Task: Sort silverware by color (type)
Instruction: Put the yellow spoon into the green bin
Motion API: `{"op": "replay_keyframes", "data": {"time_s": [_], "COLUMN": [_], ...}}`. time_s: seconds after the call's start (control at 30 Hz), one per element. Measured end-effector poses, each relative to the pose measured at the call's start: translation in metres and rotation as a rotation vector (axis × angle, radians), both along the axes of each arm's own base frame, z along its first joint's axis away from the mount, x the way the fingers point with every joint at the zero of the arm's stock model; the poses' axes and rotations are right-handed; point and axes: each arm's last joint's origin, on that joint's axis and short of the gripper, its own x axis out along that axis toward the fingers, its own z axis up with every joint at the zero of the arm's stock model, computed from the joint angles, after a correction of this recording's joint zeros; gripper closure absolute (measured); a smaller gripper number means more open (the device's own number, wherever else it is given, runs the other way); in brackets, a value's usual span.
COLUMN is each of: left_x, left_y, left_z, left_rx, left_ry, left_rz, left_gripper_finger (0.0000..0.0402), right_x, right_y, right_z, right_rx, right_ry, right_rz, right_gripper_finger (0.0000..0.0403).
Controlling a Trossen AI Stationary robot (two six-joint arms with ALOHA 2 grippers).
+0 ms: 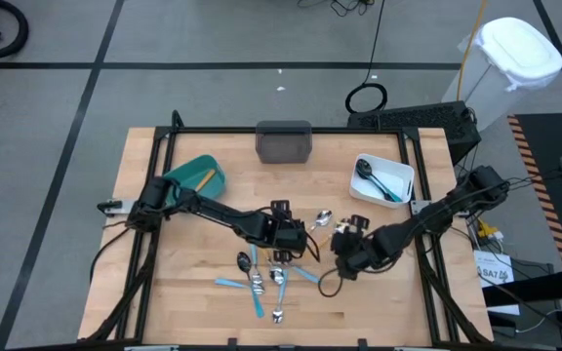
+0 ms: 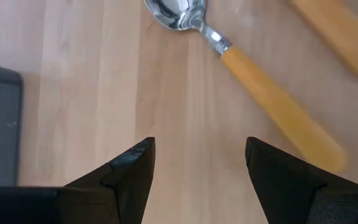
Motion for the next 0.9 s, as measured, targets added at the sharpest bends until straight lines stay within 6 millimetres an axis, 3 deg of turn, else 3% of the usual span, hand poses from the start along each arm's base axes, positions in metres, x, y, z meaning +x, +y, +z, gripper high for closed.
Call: {"op": "replay_keyframes", "data": {"time_s": [0.33, 0.63, 0.9], "left_x": [0.016, 0.031, 0.043], "left_y": [-0.009, 0.007, 0.026], "left_z": [0.009, -0.025, -0.046], "left_rx": [-0.061, -0.148, -0.258], "left_ry": [-0.203, -0.221, -0.299], "left_rz": [-0.016, 0.038, 0.203], "left_gripper_finger": [0.0154, 0.0154, 0.0174], "right_x": [-0.027, -0.04, -0.041], "right_y": [0.03, 0.05, 0.053], "right_z": [-0.001, -0.001, 0.001], "right_rx": [-0.003, 0.017, -0.062], "right_ry": [0.047, 0.021, -0.057], "right_rz": [0.022, 0.074, 0.084], "right_gripper_finger": [0.0358, 0.0358, 0.0358]}}
